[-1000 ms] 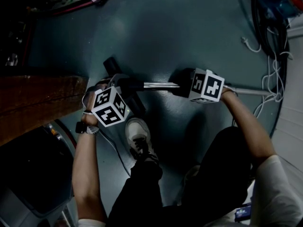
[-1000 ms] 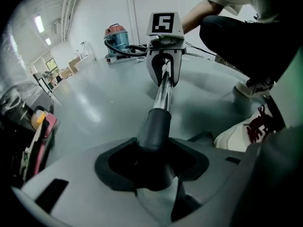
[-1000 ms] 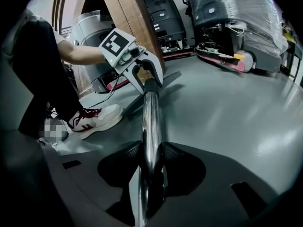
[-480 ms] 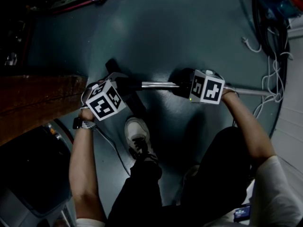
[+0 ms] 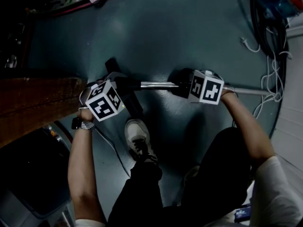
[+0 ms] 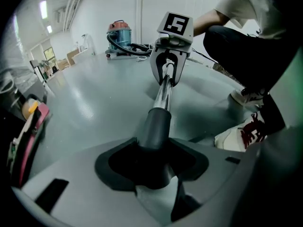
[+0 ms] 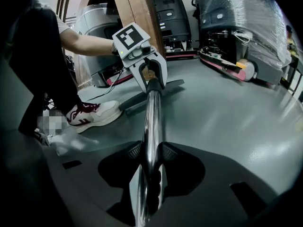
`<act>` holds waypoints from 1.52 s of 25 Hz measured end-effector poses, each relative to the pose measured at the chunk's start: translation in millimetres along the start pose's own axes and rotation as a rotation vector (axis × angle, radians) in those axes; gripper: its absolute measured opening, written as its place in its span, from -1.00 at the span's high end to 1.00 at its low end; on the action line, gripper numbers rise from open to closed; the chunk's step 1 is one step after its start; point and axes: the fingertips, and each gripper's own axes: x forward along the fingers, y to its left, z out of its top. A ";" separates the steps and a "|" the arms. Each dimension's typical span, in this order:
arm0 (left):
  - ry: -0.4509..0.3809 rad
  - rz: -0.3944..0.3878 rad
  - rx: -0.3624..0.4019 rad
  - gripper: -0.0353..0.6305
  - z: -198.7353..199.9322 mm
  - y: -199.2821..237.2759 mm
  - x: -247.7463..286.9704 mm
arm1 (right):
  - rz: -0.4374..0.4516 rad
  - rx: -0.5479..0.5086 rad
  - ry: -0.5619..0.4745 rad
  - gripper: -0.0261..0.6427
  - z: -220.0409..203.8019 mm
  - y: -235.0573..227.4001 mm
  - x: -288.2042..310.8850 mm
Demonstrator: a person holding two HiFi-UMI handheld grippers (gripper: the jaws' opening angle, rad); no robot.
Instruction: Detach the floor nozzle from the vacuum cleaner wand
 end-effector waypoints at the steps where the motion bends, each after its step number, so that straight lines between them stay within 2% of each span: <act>1: 0.008 0.032 0.031 0.30 -0.3 1.1 -1.1 | 0.003 0.003 -0.006 0.47 0.9 -0.3 0.2; 4: 0.019 0.138 0.124 0.30 1.4 6.0 -5.3 | 0.010 0.022 -0.023 0.47 1.7 -2.6 -0.8; 7: 0.001 0.191 0.147 0.30 2.2 7.1 -9.5 | 0.014 0.037 -0.041 0.47 4.0 -3.2 -3.4; 9: -0.002 0.167 0.123 0.30 -0.7 5.6 -9.5 | 0.017 0.032 -0.040 0.47 5.7 -1.9 -2.6; 15: -0.001 0.017 -0.005 0.30 -6.9 0.8 -4.9 | 0.014 0.007 -0.016 0.47 3.8 0.4 -0.6; 19: -0.002 -0.004 -0.009 0.30 -7.1 1.6 -4.3 | 0.013 0.000 -0.012 0.47 4.5 -0.1 -0.7; 21: 0.005 0.009 0.014 0.30 -7.3 2.7 -4.3 | 0.013 0.000 -0.010 0.47 3.7 -0.2 0.0; 26: 0.079 0.106 0.133 0.30 -7.7 6.4 -6.2 | 0.027 0.008 0.005 0.47 -2.9 0.2 3.8; 31: 0.072 0.159 0.187 0.30 -5.0 6.7 -10.6 | 0.040 0.013 -0.030 0.47 4.9 0.6 0.9; 33: 0.066 0.138 0.160 0.30 -6.3 5.8 -9.8 | 0.043 0.014 -0.032 0.47 5.2 0.8 -0.4; 36: 0.114 0.051 0.032 0.30 -35.9 3.5 -10.5 | 0.039 0.016 -0.018 0.47 0.1 0.3 -0.4; 38: 0.127 0.032 -0.036 0.30 -57.9 2.5 -18.9 | 0.032 0.020 -0.009 0.47 -3.6 -1.3 -0.9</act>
